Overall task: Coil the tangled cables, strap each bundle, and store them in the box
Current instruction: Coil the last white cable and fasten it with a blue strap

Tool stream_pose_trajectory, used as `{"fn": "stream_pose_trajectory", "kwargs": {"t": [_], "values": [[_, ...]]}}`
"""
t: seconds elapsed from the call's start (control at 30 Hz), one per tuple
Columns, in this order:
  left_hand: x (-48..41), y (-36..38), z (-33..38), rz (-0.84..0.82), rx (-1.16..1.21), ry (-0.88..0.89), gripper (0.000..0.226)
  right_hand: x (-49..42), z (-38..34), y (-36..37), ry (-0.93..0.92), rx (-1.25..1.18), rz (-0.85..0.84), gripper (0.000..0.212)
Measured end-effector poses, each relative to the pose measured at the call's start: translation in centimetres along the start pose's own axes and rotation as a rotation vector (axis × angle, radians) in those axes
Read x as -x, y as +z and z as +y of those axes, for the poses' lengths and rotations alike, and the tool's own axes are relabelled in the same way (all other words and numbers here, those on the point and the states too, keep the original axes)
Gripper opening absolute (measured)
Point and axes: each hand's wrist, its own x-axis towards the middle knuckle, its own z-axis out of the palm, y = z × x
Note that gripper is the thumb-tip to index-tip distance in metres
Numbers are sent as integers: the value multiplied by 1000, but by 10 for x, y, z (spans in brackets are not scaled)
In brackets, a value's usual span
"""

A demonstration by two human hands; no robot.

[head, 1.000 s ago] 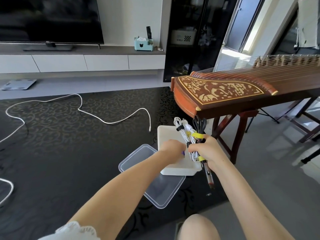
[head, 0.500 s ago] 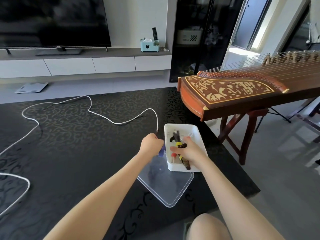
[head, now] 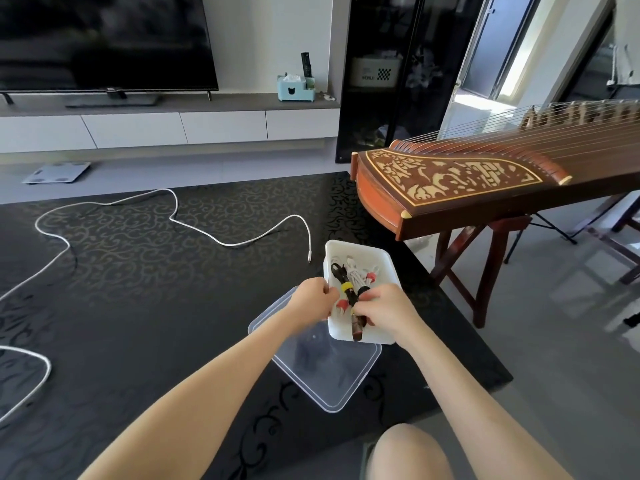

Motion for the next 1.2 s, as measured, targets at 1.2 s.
{"fn": "stream_pose_trajectory", "kwargs": {"t": [1.2], "values": [[107,-65,-81,-98,-23,-157,46,35,-29,81,-561,597,73,22]]}}
